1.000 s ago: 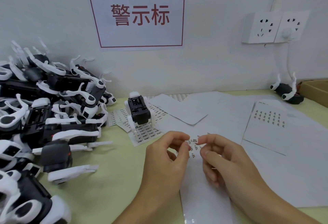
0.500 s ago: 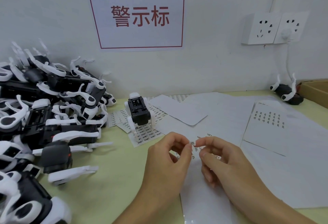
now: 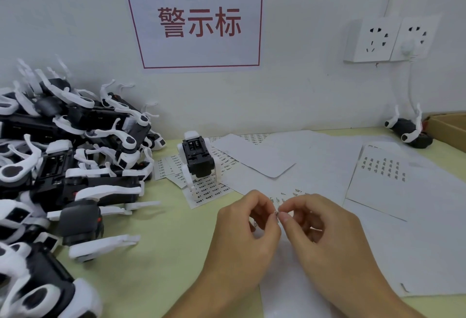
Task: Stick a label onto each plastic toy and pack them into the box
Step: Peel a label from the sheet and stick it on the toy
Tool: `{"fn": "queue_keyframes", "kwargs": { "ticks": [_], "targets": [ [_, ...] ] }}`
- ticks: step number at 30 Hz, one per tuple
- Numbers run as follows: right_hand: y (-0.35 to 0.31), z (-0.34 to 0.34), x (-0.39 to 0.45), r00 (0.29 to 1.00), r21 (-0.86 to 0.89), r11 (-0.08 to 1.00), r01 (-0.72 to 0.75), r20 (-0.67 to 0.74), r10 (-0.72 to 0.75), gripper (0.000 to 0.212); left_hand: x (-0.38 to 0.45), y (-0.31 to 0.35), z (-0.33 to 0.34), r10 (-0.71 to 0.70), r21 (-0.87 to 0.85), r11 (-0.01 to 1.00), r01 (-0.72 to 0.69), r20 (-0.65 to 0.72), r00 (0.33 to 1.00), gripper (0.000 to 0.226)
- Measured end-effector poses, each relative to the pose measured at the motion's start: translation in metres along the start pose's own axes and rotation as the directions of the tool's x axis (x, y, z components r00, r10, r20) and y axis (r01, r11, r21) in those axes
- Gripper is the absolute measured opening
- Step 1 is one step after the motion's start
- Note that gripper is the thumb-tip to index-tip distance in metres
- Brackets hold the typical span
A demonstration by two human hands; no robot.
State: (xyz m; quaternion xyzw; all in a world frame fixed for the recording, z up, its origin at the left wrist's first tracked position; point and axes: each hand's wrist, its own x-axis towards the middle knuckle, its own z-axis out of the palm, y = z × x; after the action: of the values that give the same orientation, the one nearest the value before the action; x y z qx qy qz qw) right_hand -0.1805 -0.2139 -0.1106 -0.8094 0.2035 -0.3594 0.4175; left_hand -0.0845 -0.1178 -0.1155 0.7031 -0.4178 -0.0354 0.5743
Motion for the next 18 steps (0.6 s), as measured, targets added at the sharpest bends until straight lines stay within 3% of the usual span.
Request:
{"fn": "queue_keyframes", "kwargs": {
  "ticks": [9, 15, 18],
  "targets": [
    [0.0008, 0.0002, -0.0006, 0.997, 0.026, 0.997, -0.07, 0.039, 0.069, 0.021, 0.0016, -0.0016, -0.0021, -0.044, -0.028, 0.999, 0.043, -0.03, 0.999, 0.013],
    [-0.0049, -0.0065, 0.0026, 0.979, 0.28, 0.94, -0.197, 0.106, 0.173, 0.029, 0.0032, -0.0023, -0.0018, -0.09, -0.047, 0.995, 0.088, -0.04, 0.995, 0.02],
    [-0.0081, -0.0068, 0.0021, 0.973, 0.312, 0.925, -0.218, 0.148, 0.179, 0.032, 0.0037, -0.0007, -0.0029, -0.112, -0.082, 0.991, 0.109, -0.029, 0.993, 0.02]
  ]
}}
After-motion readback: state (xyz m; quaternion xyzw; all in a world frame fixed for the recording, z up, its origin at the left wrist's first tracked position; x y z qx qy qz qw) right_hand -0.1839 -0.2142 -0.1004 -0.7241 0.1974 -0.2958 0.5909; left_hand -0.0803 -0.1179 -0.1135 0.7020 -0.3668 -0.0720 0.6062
